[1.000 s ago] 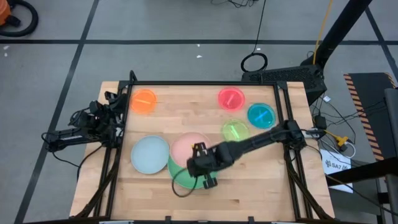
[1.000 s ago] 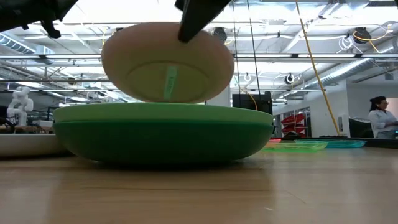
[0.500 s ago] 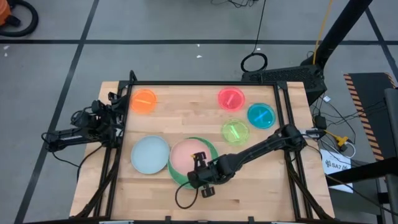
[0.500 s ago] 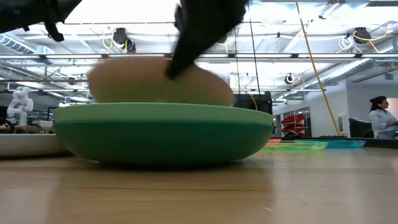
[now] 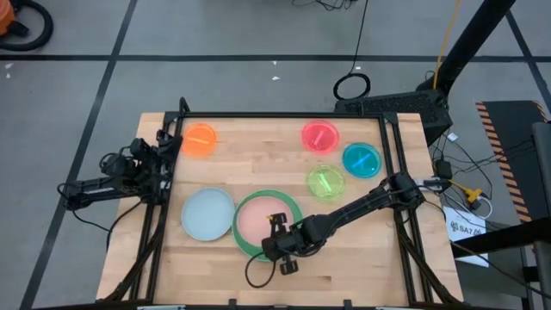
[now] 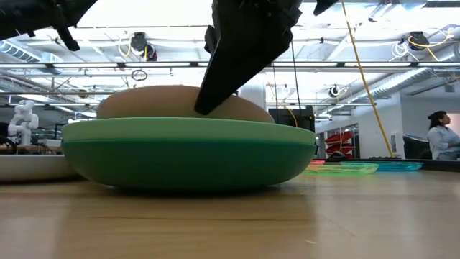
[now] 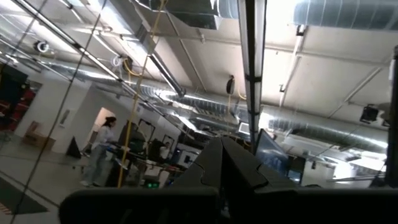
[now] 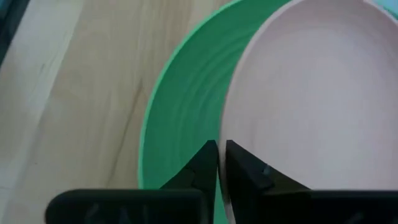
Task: Stack plastic plates
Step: Stack the large pink plate on the large light green plate, then stack the large light blue plate on the large pink plate
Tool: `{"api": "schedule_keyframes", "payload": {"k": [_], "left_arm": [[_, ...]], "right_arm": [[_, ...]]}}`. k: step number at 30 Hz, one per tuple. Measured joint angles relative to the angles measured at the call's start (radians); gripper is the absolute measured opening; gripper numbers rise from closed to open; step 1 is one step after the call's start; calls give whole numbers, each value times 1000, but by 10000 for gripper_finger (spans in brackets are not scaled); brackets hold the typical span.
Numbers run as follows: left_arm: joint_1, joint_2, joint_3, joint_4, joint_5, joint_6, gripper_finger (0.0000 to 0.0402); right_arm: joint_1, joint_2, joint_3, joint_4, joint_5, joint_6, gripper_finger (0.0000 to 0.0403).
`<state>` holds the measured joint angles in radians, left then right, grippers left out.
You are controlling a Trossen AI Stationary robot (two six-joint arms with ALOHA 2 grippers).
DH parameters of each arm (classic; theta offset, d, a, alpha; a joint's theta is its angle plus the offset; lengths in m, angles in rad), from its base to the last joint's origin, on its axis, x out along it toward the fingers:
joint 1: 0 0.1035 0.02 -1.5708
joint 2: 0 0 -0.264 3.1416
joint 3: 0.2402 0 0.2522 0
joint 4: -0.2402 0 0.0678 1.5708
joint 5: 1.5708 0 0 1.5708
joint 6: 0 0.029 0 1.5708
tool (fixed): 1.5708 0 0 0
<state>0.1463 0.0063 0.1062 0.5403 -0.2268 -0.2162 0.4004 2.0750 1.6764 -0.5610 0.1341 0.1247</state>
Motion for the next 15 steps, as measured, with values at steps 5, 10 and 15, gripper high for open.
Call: {"api": "schedule_keyframes", "payload": {"k": [5, 10, 15], "left_arm": [[0, 0, 0, -9, 25, -26, 5], [0, 0, 0, -37, 30, -55, 5], [0, 5, 0, -68, 54, -93, 5]], "right_arm": [[-1, 0, 0, -5, -5, 34, 59], [-6, -2, 0, -44, -5, 45, 103], [-6, -29, 0, -156, 4, 27, 129]]}}
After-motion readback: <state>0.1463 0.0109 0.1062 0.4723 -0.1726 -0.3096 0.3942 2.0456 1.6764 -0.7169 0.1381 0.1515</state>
